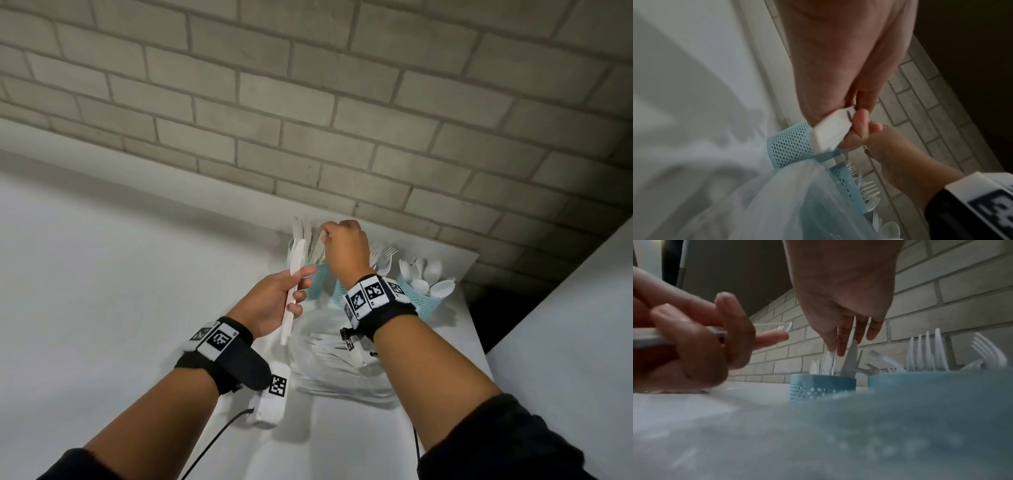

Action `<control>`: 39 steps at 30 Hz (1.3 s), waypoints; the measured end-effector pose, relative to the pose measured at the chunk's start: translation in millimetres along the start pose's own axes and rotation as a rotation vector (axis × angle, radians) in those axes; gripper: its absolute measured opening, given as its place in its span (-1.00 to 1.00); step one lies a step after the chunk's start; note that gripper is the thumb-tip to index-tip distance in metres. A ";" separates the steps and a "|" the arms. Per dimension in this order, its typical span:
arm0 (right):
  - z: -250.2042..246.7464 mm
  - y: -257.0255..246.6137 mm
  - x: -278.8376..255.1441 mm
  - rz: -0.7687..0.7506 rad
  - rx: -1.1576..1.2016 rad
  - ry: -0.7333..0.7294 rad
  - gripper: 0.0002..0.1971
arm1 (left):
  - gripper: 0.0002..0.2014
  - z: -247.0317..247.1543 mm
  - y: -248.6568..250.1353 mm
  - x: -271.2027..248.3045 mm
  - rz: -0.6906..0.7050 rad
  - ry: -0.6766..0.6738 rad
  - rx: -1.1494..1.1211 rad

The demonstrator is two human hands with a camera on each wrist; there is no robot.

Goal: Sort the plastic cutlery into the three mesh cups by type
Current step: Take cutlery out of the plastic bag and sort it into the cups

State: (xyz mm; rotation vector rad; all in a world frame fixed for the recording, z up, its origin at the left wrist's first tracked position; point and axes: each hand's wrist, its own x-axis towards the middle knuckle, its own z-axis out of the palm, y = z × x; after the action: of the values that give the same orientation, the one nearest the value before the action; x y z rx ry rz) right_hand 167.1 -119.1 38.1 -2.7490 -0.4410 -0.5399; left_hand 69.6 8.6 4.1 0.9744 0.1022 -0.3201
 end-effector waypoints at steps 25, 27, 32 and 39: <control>-41.7 -11.3 7.1 0.276 0.839 0.099 -0.85 | -0.70 2.2 -4.0 4.9 0.065 0.102 -0.024; -49.8 -10.2 12.4 0.262 0.866 0.327 -0.85 | -0.72 -1.1 -4.0 4.7 0.053 0.122 -0.018; -50.0 -11.3 13.8 0.199 0.710 0.538 -0.84 | -0.74 -2.7 -4.5 4.9 0.051 0.159 0.035; 1.8 0.2 -7.5 0.038 0.165 0.104 -0.79 | -0.73 4.7 -7.8 5.1 0.084 0.192 0.180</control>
State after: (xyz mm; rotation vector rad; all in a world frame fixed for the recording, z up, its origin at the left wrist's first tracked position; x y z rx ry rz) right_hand 161.2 -120.4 33.4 -2.5532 -0.3890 -0.6059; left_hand 71.7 -0.4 -0.7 1.1838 0.2095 -0.1601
